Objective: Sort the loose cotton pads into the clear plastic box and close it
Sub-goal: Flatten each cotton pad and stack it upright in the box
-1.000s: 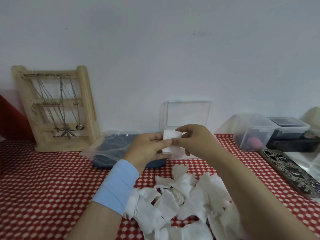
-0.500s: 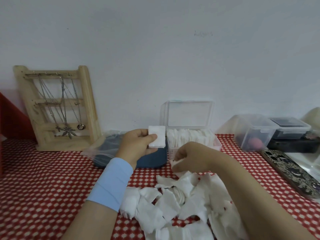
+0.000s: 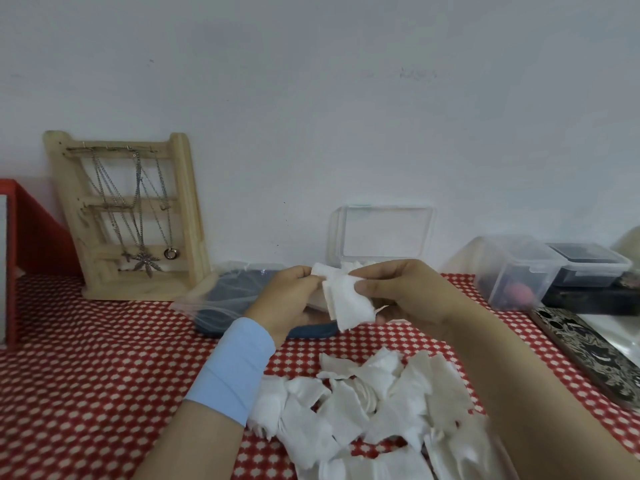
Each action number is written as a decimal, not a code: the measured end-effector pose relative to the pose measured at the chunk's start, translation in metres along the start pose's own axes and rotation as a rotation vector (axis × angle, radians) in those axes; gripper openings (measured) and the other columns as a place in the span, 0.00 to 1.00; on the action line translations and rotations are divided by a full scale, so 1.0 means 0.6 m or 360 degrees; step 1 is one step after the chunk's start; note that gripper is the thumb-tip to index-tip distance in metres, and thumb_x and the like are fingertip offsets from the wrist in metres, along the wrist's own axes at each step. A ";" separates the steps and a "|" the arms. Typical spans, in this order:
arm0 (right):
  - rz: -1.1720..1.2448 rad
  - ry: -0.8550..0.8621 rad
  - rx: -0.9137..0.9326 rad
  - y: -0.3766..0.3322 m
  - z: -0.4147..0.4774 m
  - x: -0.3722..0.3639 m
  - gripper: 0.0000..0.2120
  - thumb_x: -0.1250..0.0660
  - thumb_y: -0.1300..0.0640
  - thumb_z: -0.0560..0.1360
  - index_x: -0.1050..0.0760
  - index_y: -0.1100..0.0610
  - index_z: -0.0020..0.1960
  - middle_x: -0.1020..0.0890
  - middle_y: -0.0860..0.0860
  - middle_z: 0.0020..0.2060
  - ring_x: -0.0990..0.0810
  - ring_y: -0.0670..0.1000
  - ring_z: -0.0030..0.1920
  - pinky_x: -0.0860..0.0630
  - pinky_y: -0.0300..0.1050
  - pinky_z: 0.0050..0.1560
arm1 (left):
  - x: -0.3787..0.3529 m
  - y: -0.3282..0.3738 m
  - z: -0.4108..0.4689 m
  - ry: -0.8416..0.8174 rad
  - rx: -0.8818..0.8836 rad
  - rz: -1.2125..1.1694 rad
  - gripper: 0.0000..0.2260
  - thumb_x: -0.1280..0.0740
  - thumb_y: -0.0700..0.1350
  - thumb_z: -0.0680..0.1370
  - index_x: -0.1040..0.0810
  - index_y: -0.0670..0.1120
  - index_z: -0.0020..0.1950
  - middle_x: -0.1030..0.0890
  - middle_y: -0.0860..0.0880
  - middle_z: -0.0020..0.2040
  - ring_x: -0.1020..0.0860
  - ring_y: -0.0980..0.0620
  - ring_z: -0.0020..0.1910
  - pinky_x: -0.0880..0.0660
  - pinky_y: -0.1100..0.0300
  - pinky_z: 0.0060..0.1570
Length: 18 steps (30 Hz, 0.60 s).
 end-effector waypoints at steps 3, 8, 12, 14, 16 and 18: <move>-0.0092 0.0322 -0.0018 0.004 0.002 0.031 0.03 0.25 0.63 0.74 0.13 0.60 0.47 0.12 0.54 0.44 0.13 0.53 0.41 0.15 0.45 0.40 | -0.020 0.004 -0.005 -0.0159 0.0040 -0.0275 0.10 0.34 0.40 0.82 0.22 0.39 0.61 0.17 0.39 0.57 0.16 0.44 0.52 0.16 0.50 0.44; -0.0291 0.0466 0.0096 -0.009 0.003 0.041 0.02 0.27 0.61 0.75 0.16 0.59 0.45 0.14 0.50 0.43 0.15 0.50 0.44 0.16 0.41 0.43 | -0.015 0.016 -0.003 -0.0089 -0.0109 -0.0067 0.10 0.30 0.38 0.79 0.22 0.41 0.60 0.17 0.43 0.58 0.16 0.45 0.53 0.16 0.52 0.47; -0.0116 0.0367 0.0157 -0.017 0.003 0.026 0.03 0.30 0.62 0.77 0.17 0.59 0.49 0.14 0.53 0.46 0.15 0.52 0.47 0.15 0.47 0.47 | -0.005 0.018 -0.002 -0.0040 -0.0122 -0.0152 0.10 0.30 0.38 0.79 0.21 0.41 0.60 0.16 0.43 0.57 0.15 0.45 0.54 0.17 0.51 0.48; 0.0016 0.0192 0.0144 -0.014 0.004 0.007 0.06 0.28 0.62 0.76 0.17 0.59 0.53 0.13 0.53 0.48 0.14 0.53 0.49 0.15 0.50 0.49 | -0.004 0.022 -0.002 -0.0039 -0.0153 -0.0131 0.10 0.29 0.38 0.78 0.21 0.42 0.59 0.16 0.44 0.57 0.15 0.46 0.53 0.17 0.52 0.48; 0.0025 0.0108 0.0134 -0.013 0.003 0.001 0.08 0.26 0.64 0.75 0.16 0.60 0.53 0.13 0.52 0.48 0.13 0.52 0.49 0.15 0.50 0.49 | -0.005 0.022 -0.003 -0.0044 -0.0149 -0.0102 0.09 0.29 0.40 0.78 0.20 0.43 0.59 0.15 0.45 0.56 0.14 0.47 0.52 0.17 0.52 0.47; 0.0093 0.0128 0.0120 -0.011 0.003 0.010 0.06 0.27 0.65 0.75 0.16 0.62 0.52 0.12 0.53 0.47 0.13 0.53 0.48 0.15 0.50 0.49 | 0.004 0.020 -0.003 0.0002 -0.0120 -0.0182 0.09 0.29 0.40 0.79 0.20 0.42 0.58 0.15 0.44 0.55 0.14 0.46 0.50 0.16 0.53 0.45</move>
Point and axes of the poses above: each hand's wrist, its own z-axis towards the middle knuckle, its own x-axis out of the back of the hand, y = z × x, the point moved 10 cm from there along z, towards the middle knuckle
